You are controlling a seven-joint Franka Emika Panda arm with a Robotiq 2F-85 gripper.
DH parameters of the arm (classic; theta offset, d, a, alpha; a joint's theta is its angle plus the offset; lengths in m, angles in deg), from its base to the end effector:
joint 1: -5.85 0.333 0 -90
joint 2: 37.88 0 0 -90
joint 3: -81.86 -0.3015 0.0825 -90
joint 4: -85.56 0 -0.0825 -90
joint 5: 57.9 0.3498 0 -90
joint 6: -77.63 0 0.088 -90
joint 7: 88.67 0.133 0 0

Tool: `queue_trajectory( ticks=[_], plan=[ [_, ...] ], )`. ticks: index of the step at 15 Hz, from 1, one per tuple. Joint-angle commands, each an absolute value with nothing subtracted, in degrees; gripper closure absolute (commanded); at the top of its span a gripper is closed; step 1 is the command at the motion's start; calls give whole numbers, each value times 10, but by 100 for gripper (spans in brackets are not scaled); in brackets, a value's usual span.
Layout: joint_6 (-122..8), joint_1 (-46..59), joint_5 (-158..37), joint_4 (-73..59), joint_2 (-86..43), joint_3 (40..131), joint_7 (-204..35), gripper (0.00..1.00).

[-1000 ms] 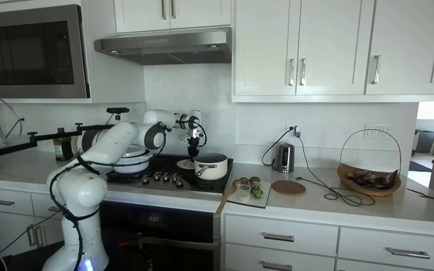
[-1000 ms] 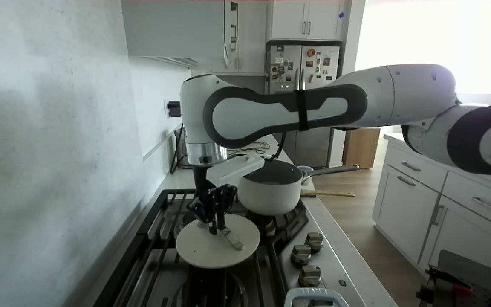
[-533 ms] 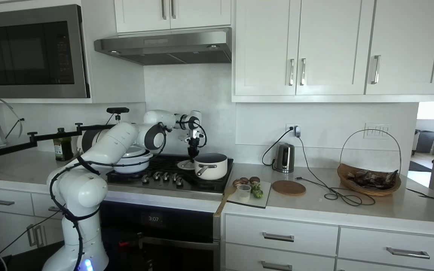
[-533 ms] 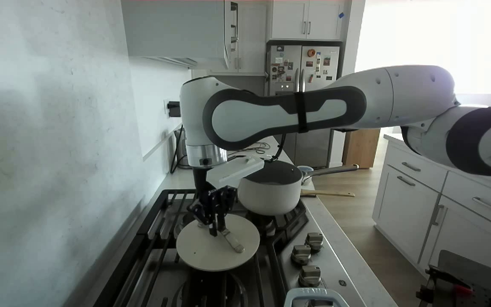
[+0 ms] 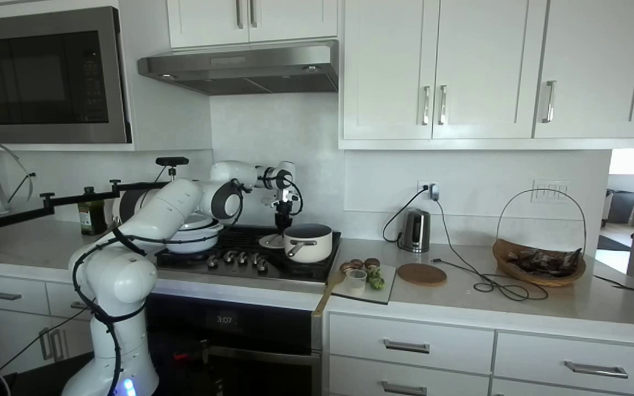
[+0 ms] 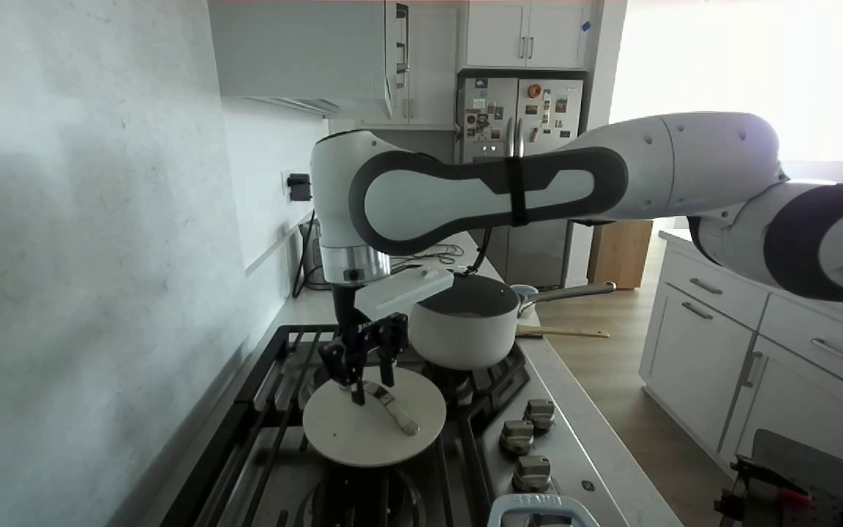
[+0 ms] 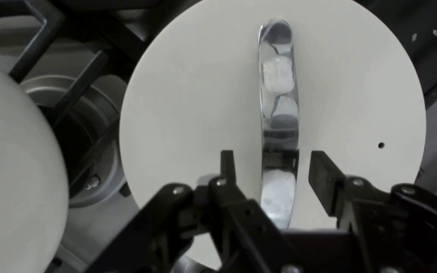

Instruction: Remove the lid from the pot

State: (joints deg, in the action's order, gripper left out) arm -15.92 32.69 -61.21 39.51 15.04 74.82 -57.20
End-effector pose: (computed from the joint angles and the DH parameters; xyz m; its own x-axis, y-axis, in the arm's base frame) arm 0.6237 0.3671 0.3373 0.9952 0.0035 -0.0982 0.0048 -0.9999 0.0122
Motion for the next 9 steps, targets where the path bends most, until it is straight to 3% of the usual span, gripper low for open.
queue_trajectory(
  ticks=[1, 3, 9],
  plan=[
    [-155, 320, -607, 397, 134, 744, -582, 12],
    [-153, 320, -608, 401, 128, 744, -580, 0],
    [-136, 323, -605, 413, 97, 743, -572, 0]
  ],
)
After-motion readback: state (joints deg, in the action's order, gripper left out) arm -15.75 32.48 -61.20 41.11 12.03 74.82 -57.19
